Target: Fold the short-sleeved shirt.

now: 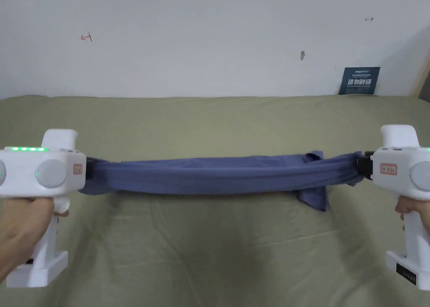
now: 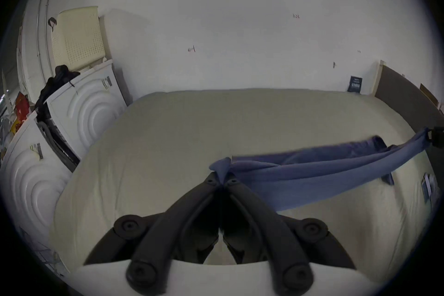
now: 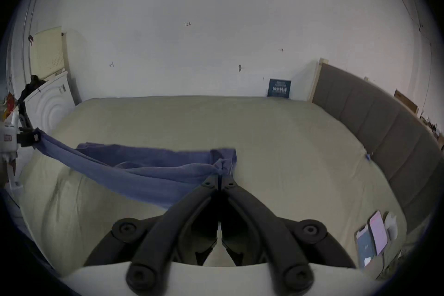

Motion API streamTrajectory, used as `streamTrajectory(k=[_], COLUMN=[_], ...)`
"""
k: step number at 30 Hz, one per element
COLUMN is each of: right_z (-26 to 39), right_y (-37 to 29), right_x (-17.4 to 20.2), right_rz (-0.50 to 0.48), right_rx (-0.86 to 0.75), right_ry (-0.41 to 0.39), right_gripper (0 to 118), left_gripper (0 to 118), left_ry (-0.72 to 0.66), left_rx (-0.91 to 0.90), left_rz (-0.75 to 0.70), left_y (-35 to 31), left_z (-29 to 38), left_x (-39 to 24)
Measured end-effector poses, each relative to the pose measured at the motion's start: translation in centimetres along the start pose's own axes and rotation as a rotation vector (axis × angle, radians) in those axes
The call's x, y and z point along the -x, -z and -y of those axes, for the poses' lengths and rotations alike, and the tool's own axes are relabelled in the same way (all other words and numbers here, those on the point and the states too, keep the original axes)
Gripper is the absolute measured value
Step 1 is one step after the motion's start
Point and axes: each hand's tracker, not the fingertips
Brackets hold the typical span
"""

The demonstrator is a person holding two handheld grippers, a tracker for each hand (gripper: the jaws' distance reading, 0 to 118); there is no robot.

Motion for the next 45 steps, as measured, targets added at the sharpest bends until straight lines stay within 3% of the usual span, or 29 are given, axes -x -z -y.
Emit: streamTrajectory(k=[2,5,14,29,30,31,32,33,34,35,36,38,39,40,41,42,43,44,45], right_z=[2.8,7.4,18.7,21.4,21.5,21.5,21.5,21.4,21.4,21.4,21.3,21.2,21.1,21.0,21.0,20.5,20.4,20.4,20.6], right_y=[-2.3,-5.5,-11.9,-10.8,-10.9,-10.9,-11.1,-11.2,-11.3,-11.5,-12.5,-13.6,-14.1,-14.7,-15.2,-15.3,-15.7,-16.0,-16.2], right_x=[-0.2,-0.9,-2.3,-3.0,-2.9,-2.8,-2.7,-2.5,-2.3,-2.0,-1.9,-1.5,-1.4,-1.2,-0.8,-0.9,-0.7,-0.5,-0.1], right_rz=[-0.007,-0.026,-0.037,-0.043,-0.042,-0.042,-0.041,-0.035,-0.029,-0.022,0.016,0.0,0.001,-0.002,0.008,0.008,0.001,0.003,0.021], right_rx=[0.027,0.057,0.164,0.225,0.231,0.229,0.231,0.239,0.254,0.263,0.115,0.189,0.171,0.155,0.139,0.13,0.112,0.103,0.092], right_ry=[-0.028,0.018,0.01,0.017,0.017,0.015,0.013,0.013,0.014,0.011,-0.017,0.002,0.02,0.028,0.026,0.022,0.024,0.022,0.033], right_gripper=[1,1,1,1,3,14,41,97,118,112,110,114,113,106,87,50,50,33,1], left_gripper=[0,0,0,1,8,28,66,113,118,118,118,117,112,99,69,37,18,18,0], left_ry=[0.013,0.021,-0.049,-0.08,-0.082,-0.083,-0.082,-0.078,-0.077,-0.074,-0.074,-0.072,-0.069,-0.065,-0.061,-0.065,-0.076,-0.087,-0.102], left_rx=[0.01,0.047,0.121,0.156,0.158,0.158,0.158,0.162,0.171,0.17,0.121,0.138,0.135,0.134,0.131,0.131,0.124,0.121,0.113], left_rz=[0.007,0.039,0.099,0.104,0.106,0.11,0.117,0.114,0.114,0.108,0.076,0.077,0.066,0.057,0.055,0.049,0.048,0.061,0.068], left_y=[-2.1,-4.7,-10.8,-11.2,-11.2,-11.3,-11.3,-11.3,-11.3,-11.5,-12.2,-12.9,-13.3,-13.9,-14.4,-15.0,-15.5,-15.6,-15.8], left_z=[2.8,6.8,18.0,20.8,20.8,20.9,21.0,21.1,21.3,21.5,21.6,21.7,21.7,21.6,21.4,21.4,21.5,21.8,22.1], left_x=[0.3,0.8,2.6,2.3,2.3,2.2,2.1,2.1,2.1,1.9,2.0,2.2,2.2,2.2,2.0,2.1,2.3,2.7,2.6])
